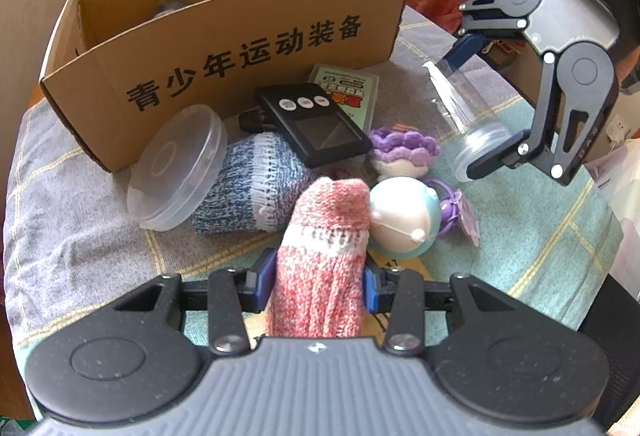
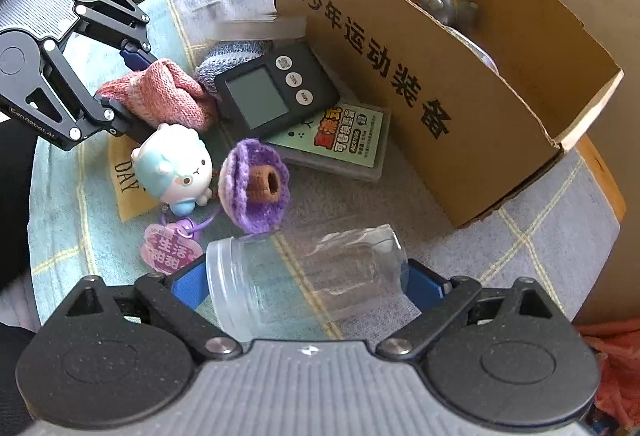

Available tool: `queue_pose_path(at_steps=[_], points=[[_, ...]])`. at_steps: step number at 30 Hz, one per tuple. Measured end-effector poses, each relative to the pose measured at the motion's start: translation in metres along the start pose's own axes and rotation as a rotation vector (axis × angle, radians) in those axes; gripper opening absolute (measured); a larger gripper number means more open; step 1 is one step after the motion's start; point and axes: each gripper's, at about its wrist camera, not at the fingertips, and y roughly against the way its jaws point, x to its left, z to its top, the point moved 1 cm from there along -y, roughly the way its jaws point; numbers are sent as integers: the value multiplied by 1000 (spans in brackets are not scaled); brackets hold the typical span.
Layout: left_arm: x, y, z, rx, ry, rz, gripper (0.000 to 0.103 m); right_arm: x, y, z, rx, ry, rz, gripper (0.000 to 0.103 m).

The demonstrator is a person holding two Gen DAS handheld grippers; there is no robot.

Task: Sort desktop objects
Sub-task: 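Carry the pink sock and clear bottle over the cardboard box with both tools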

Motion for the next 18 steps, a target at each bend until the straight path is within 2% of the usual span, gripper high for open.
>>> queue_pose_path(at_steps=[7,18], points=[[-4,7,-5,-3,2,0,37,2,9,3,-24,-21,-43,99],[5,22,13,-34,-10,10,36,3,38,7,-67,-63,-100,99]])
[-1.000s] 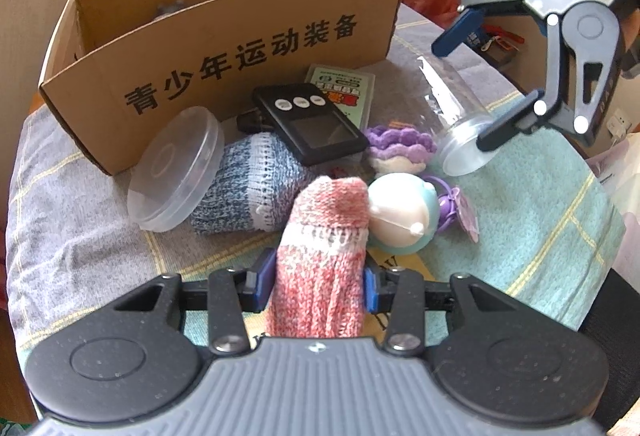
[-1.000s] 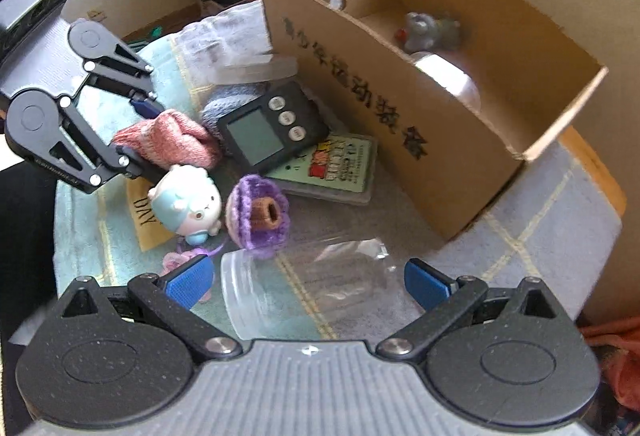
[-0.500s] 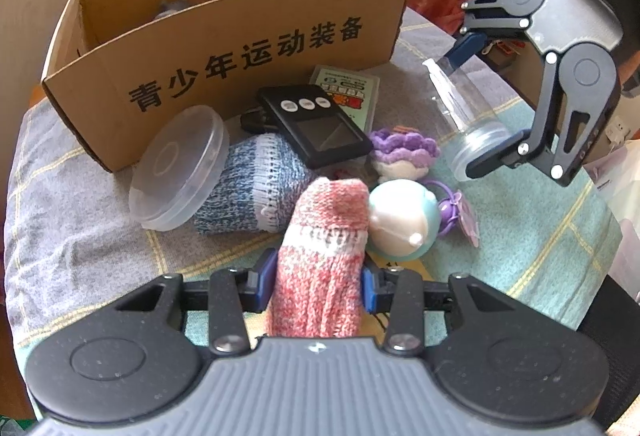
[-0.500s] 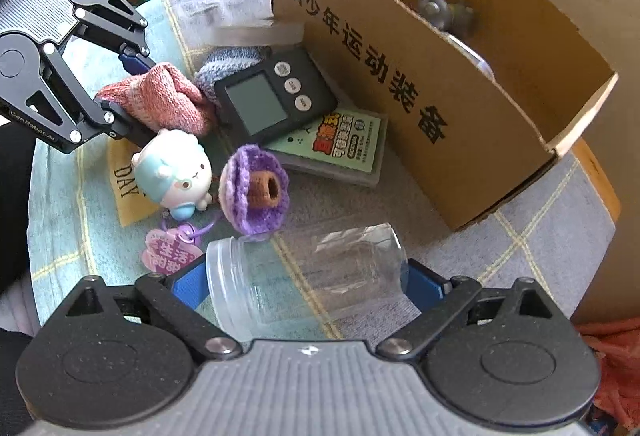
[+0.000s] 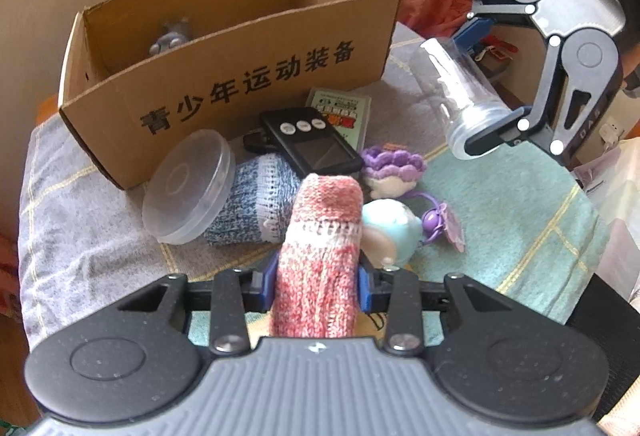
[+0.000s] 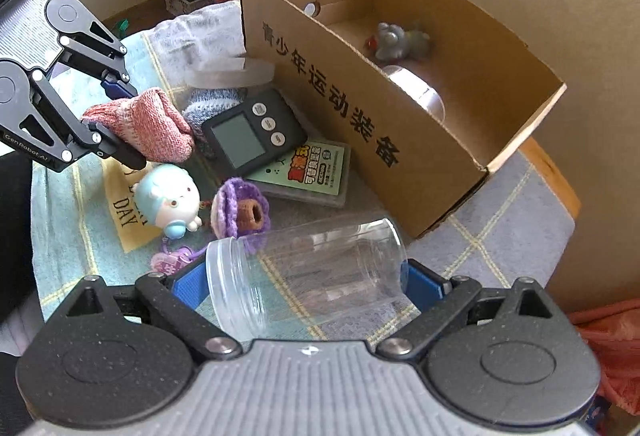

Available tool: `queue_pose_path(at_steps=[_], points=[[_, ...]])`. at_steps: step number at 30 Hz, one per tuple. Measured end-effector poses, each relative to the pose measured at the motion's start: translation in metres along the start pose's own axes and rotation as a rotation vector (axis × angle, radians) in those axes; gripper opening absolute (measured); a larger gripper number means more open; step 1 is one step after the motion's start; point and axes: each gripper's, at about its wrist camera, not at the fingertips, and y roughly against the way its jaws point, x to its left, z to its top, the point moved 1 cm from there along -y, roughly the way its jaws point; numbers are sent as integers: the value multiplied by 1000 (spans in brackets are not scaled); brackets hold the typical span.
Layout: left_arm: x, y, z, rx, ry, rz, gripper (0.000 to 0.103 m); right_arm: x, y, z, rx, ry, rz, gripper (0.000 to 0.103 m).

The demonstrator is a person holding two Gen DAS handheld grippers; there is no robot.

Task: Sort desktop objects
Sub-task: 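Carry the pink sock and clear bottle over the cardboard box with both tools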

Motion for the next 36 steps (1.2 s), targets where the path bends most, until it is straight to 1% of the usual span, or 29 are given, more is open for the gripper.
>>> queue_pose_path(at_steps=[4,9,12,19,23,31,36], points=[[-1,11,4,-18,-11,0,36,3,10,0,-18,-11,-7,99],[0,25,11,-38,-10,-10,36,3,22,5,-58,-66,-18,99],[0,31,18,-53,-22,-7,36,2,29,7,-80,-109,-14,99],[-2,44,37,-77,-48,-10,36,2,40,16,-108,-146,-25,99],[-2,50,49,-86,-54,-17,36,0,47,22,-118,-173,-28,99],[10,64,83,-125,-60,0,36,-12,62,46,-157,-247,-70,99],[22,74,105,-159,-51,24,36,-19,75,66,-191,-245,-101,99]])
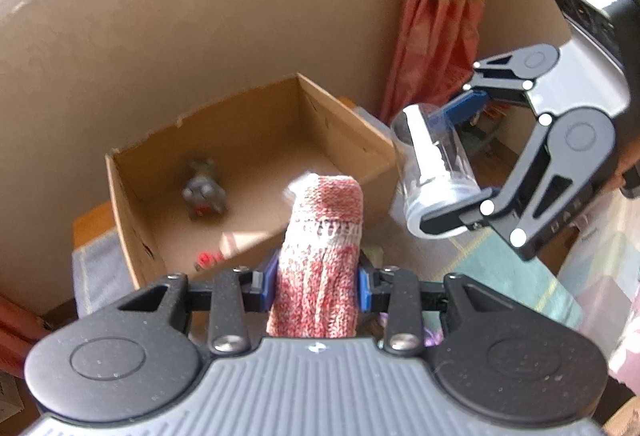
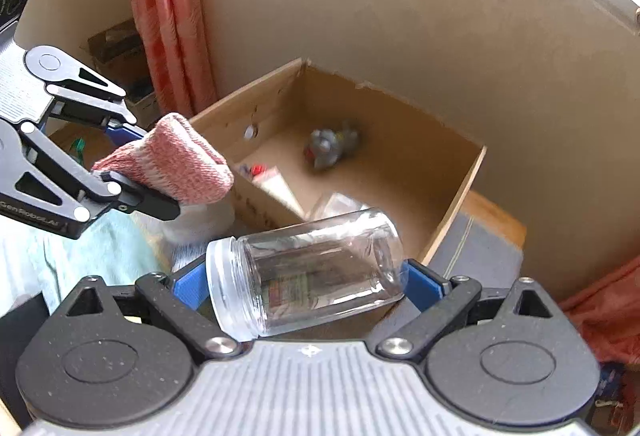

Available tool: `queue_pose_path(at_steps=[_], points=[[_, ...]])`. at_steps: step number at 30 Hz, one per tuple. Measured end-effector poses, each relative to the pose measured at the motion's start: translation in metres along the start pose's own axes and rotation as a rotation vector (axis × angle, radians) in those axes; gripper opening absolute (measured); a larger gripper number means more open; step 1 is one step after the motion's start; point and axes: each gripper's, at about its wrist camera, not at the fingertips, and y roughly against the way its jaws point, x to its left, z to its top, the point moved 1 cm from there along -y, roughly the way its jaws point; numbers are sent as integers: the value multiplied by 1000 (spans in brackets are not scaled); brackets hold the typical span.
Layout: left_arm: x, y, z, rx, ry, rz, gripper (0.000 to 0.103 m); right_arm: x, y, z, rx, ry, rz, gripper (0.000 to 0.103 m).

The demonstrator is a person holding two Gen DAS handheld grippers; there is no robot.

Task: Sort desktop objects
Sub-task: 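Carry the pink sock and clear bottle over the cardboard box with both tools, then open both tools to drop the sock and bottle into the box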

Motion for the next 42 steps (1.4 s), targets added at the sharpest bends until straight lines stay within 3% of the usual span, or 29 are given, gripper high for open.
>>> queue_pose_path(at_steps=[12,27,35,40,42], points=[[32,-11,35,-6,34,73,36,-6,-17,39,-20,-32,-40,99],[70,-43,39,38,77,140,36,-20,-83,71,29,-118,-71,100],[81,-64,37,62,95,142,36,-20,-84,60,53,-140,-114,103],[86,-79,35,90,112,152,37,-25,-73,48,48,-171,-92,103],[88,-86,35,108,114,153,46,-26,-69,46,43,-170,-104,103]])
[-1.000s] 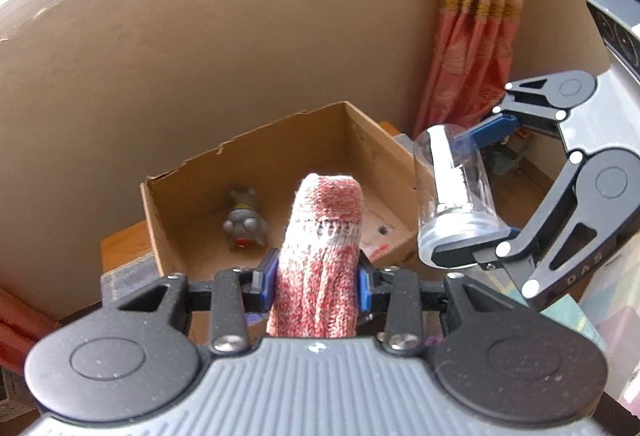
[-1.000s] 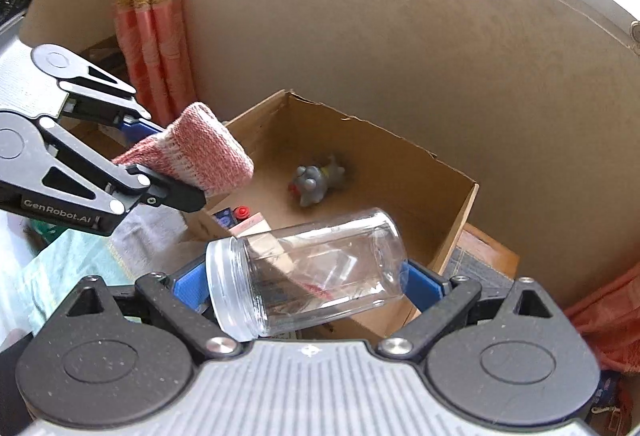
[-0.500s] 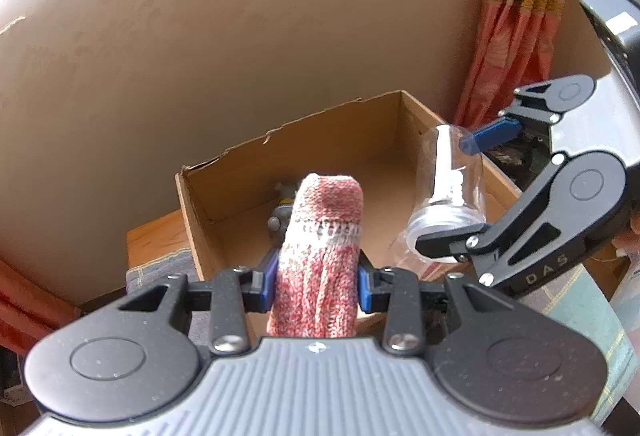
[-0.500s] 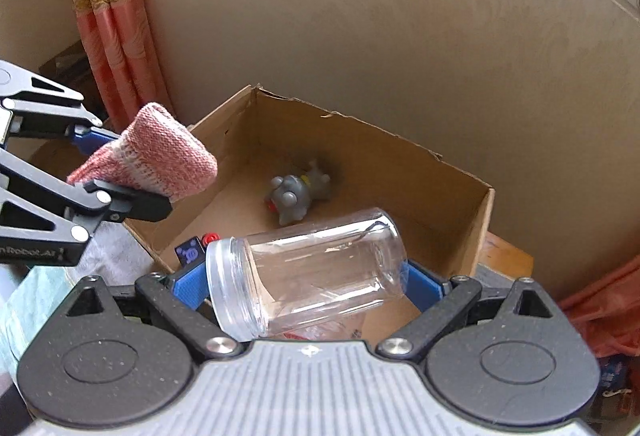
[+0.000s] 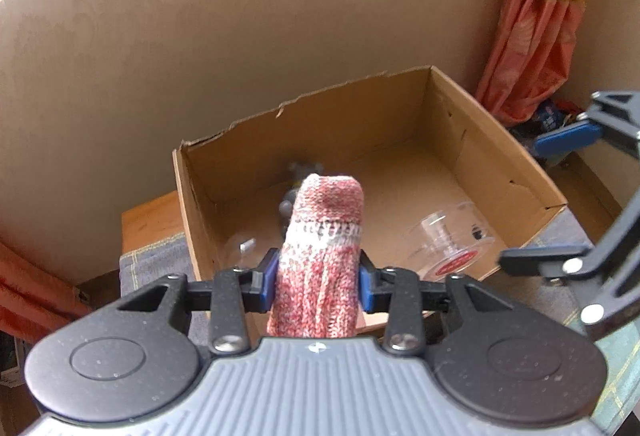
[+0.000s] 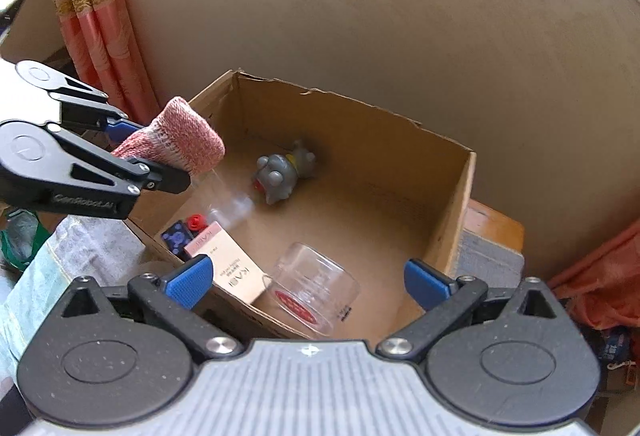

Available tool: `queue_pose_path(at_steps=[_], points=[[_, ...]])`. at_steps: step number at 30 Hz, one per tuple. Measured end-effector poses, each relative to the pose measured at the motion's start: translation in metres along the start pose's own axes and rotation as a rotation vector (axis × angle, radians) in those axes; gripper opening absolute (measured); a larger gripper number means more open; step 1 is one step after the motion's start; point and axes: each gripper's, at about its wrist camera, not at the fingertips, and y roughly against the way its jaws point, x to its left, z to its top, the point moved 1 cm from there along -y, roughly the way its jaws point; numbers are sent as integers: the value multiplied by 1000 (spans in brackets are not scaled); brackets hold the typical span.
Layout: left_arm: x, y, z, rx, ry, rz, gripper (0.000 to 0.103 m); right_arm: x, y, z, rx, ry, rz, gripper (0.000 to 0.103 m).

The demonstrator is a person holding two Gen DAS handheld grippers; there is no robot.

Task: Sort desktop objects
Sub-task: 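Open both tools to drop the sock and bottle into the box, then withdraw both tools from the box back over the table items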

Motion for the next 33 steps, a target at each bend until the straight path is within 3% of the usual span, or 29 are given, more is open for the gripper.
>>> queue_pose_path(at_steps=[3,4,18,33], points=[[2,-2,-1,-15,19,33,81,-3,2,-1,-4,-10,-2,103],[2,0,-1,-32,22,44,86,-5,3,-2,-5,-18,0,103],[-8,27,-12,-29,-26,13,90,0,19,-18,6,-74,5,103],[-32,70,-39,-96,-102,-31,96,29,43,-40,23,-59,-28,103]])
